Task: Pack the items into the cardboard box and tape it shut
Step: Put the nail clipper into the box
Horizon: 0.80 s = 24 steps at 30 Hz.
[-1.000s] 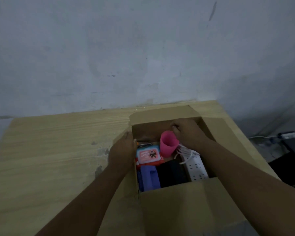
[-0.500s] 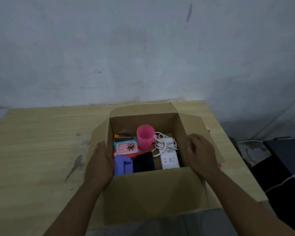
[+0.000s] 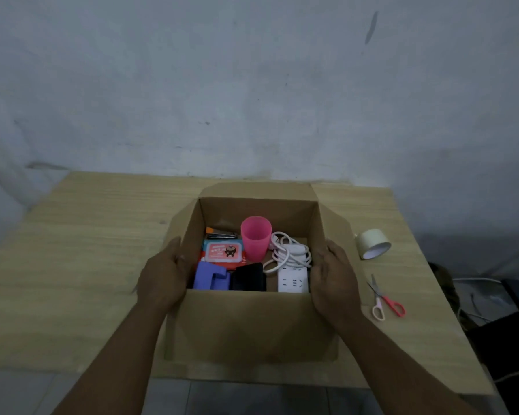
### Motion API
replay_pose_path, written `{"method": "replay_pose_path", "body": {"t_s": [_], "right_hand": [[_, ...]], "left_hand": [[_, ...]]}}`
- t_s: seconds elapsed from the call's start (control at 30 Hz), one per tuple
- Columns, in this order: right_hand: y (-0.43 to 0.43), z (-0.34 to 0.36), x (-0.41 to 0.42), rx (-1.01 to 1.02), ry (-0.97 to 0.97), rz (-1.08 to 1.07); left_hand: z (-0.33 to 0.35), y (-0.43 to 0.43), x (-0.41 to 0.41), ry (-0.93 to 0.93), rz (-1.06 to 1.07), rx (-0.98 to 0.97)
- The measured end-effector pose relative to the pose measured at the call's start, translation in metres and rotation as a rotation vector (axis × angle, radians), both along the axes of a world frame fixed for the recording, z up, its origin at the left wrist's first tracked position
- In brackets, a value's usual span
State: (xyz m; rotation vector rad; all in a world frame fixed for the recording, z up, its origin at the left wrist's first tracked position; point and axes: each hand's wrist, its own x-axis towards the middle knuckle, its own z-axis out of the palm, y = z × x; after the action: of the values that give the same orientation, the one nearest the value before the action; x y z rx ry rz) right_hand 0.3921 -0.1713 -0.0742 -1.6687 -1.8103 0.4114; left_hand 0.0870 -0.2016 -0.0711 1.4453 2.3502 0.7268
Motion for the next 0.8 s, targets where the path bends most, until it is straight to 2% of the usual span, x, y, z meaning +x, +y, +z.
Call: {"method": "replay_pose_path", "body": {"t_s": [0.27, 0.43, 0.53, 0.67, 0.8], "right_hand": [[0.029, -0.003, -0.051, -0.032, 0.084, -0.037], [0.054, 0.003, -0.079, -0.045, 0.081, -0.008], [0.067, 0.008, -0.092, -0.037, 0.014, -0.026], [0.067, 0.008, -0.099, 0.055, 0.001, -0.216], [0.056, 0.007, -0.094, 0.007, 0.037, -0.504]], "left_hand": [[-0.003, 0.034, -0.054, 0.016, -0.025, 0.022], [-0.003, 0.053, -0.079, -0.032, -0.022, 0.053], [-0.003, 0.062, -0.089, -0.03, -0.021, 0.074], [-0.005, 0.069, -0.095, -0.041, -0.052, 0.103], [-0.007, 0.069, -0.097, 0.015, -0.101, 0.125]]}}
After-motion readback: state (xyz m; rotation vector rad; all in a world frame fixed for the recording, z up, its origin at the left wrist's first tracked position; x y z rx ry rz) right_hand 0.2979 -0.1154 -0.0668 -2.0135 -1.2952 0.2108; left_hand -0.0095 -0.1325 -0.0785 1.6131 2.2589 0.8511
